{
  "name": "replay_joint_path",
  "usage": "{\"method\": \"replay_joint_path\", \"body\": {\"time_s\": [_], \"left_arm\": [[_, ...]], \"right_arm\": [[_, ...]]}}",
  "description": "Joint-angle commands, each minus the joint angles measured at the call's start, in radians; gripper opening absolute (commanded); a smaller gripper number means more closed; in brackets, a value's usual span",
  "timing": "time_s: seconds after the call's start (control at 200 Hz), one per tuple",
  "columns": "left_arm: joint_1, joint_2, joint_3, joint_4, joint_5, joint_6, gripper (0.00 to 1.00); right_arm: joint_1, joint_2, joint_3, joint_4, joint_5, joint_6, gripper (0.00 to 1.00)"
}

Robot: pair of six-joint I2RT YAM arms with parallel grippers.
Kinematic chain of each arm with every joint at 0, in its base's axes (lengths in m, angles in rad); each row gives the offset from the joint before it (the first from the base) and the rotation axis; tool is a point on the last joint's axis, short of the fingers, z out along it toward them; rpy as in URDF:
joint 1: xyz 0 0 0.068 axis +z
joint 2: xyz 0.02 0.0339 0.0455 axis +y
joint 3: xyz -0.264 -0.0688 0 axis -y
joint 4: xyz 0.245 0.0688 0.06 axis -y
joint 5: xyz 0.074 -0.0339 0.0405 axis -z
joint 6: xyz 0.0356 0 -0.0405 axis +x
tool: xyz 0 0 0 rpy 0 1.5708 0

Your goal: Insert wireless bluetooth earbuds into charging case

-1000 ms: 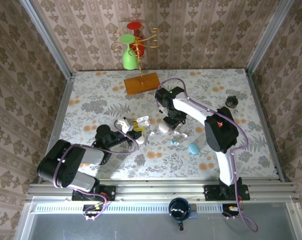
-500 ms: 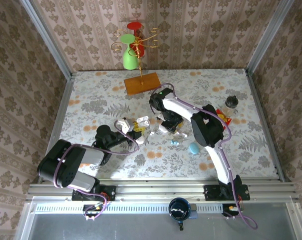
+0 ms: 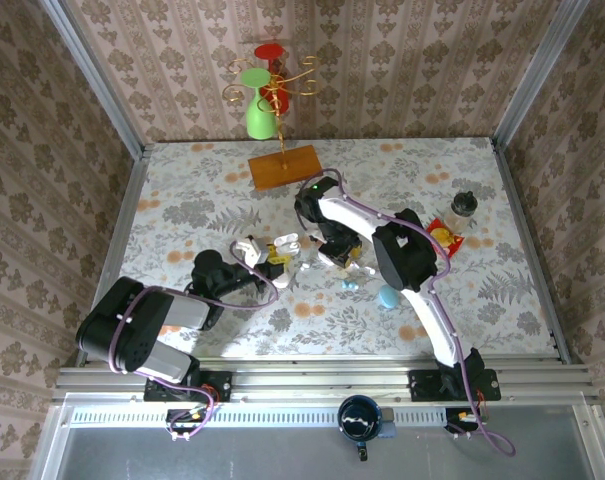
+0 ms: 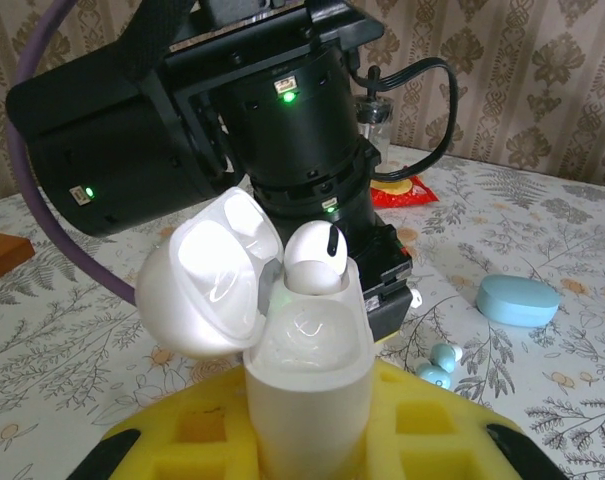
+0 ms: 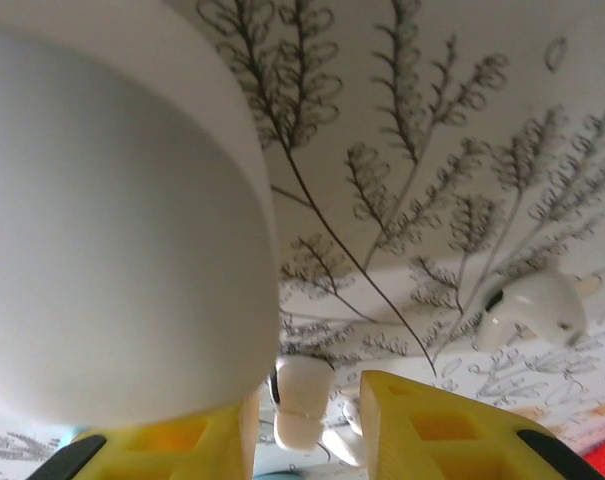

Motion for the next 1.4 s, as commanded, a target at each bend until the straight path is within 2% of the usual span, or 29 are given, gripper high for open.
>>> {"method": "replay_joint_path", "body": {"time_s": [0.0, 0.57, 0.765, 0.935, 1.205, 1.395], "left_arm": [[0.007, 0.011, 0.011, 0.038, 0.027, 0.012, 0.0], [0.007, 0.012, 0.009, 0.038, 0.028, 0.014, 0.0], [0.007, 0.014, 0.011, 0.038, 0.031, 0.014, 0.0], [0.007, 0.015, 0.013, 0.039, 0.031, 0.014, 0.0], [0.007, 0.024, 0.017, 0.038, 0.039, 0.007, 0.0], [0.007, 0.055, 0.022, 0.038, 0.027, 0.019, 0.0]], "right_arm": [[0.006, 0.026, 0.026, -0.04, -0.03, 0.003, 0.34], [0.0, 0.048, 0.019, -0.034, -0.043, -0.001, 0.26], [-0.002, -0.011, -0.007, 0.016, -0.05, 0.01, 0.21], [-0.012, -0.085, -0.048, 0.074, -0.076, 0.03, 0.21], [-0.034, -0.301, -0.221, 0.278, -0.18, 0.051, 0.22], [-0.052, -0.511, -0.455, 0.581, -0.323, 0.079, 0.22]]}}
